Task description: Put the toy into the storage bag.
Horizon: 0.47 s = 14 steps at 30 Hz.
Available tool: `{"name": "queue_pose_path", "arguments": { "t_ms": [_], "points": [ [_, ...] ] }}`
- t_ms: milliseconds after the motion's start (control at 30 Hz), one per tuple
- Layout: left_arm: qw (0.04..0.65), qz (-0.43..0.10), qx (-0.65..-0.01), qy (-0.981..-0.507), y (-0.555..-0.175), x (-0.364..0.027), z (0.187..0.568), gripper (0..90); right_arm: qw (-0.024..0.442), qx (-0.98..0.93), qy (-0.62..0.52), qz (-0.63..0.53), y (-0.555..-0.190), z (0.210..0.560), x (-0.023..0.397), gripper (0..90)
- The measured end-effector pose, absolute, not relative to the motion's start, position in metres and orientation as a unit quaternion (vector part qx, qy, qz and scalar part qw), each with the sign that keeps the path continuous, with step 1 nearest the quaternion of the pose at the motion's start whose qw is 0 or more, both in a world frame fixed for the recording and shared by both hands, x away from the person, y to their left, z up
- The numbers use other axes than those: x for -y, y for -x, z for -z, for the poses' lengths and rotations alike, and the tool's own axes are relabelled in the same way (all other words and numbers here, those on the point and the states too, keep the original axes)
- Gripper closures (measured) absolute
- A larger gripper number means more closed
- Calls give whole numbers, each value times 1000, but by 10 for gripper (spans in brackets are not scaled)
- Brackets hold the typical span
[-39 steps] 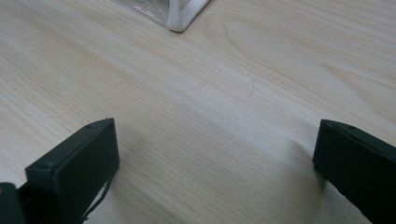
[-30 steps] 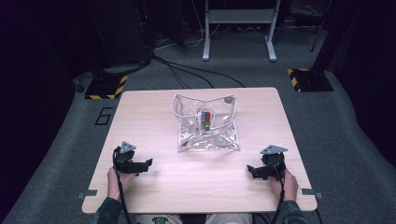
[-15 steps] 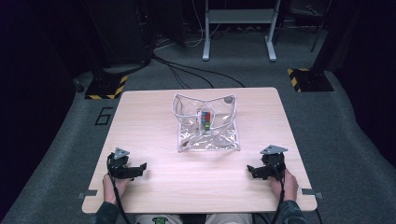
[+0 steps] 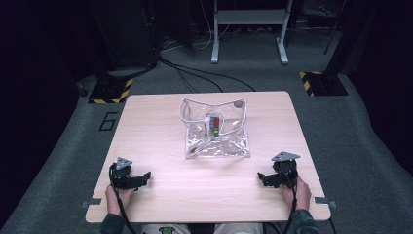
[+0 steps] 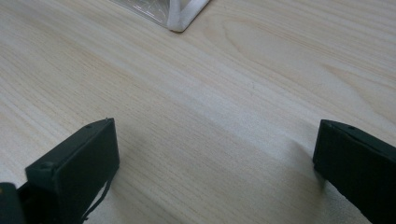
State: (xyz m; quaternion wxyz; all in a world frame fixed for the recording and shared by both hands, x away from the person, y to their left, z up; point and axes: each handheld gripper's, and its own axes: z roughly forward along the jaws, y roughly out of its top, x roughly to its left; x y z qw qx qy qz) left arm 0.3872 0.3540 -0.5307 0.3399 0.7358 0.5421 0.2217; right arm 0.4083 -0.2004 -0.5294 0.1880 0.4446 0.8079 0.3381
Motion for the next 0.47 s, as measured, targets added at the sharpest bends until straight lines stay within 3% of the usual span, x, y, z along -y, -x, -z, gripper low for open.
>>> {"name": "queue_pose_path", "arguments": {
  "t_ms": [467],
  "points": [
    [325,-228,-537,-744,-387,-352,531,73,188,-807,-445,-338,-408,529,200,0]
  ]
}}
